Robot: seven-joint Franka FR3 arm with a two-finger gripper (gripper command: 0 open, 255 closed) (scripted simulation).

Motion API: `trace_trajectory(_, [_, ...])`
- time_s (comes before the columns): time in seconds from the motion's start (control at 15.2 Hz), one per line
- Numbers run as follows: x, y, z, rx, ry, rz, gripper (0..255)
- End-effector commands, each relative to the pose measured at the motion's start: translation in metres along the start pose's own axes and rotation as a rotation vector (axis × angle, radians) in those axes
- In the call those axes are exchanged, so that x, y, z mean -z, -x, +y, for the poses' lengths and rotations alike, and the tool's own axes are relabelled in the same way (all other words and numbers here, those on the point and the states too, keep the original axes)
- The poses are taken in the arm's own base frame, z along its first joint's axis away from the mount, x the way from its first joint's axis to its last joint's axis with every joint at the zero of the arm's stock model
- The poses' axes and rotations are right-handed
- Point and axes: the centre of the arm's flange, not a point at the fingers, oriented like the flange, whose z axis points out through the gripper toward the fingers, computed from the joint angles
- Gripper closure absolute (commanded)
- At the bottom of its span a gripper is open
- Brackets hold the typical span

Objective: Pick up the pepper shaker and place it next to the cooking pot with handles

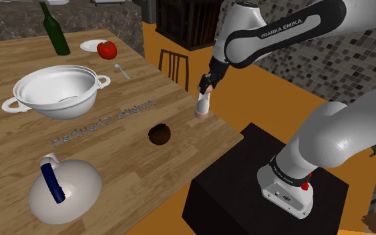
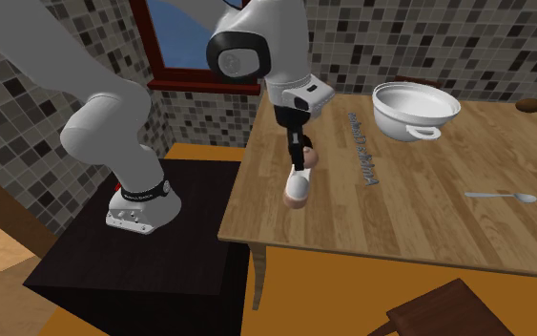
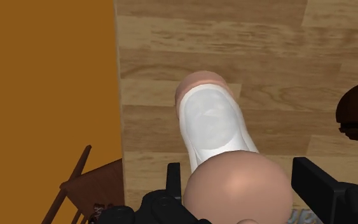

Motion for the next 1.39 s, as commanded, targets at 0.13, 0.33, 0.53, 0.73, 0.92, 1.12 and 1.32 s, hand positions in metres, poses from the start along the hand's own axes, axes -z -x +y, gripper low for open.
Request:
trace_trajectory(0.13, [0.021,-0.003,-0.001,0.000,0.000,0.000,255])
trace_trajectory(0.33, [0.037,-0.006,-0.001,0.000,0.000,0.000,255])
trace_trajectory(0.53, [0.053,-0.009,-0.002,0.000,0.000,0.000,255])
trace_trajectory(0.73, [0.068,-0.012,-0.002,0.000,0.000,0.000,255])
trace_trajectory(0.92, [0.084,-0.015,-0.002,0.000,0.000,0.000,255])
trace_trajectory(1.12, [0.099,-0.018,-0.003,0.000,0.000,0.000,255])
trace_trajectory(1.32, [0.115,-0.021,-0.003,0.000,0.000,0.000,255])
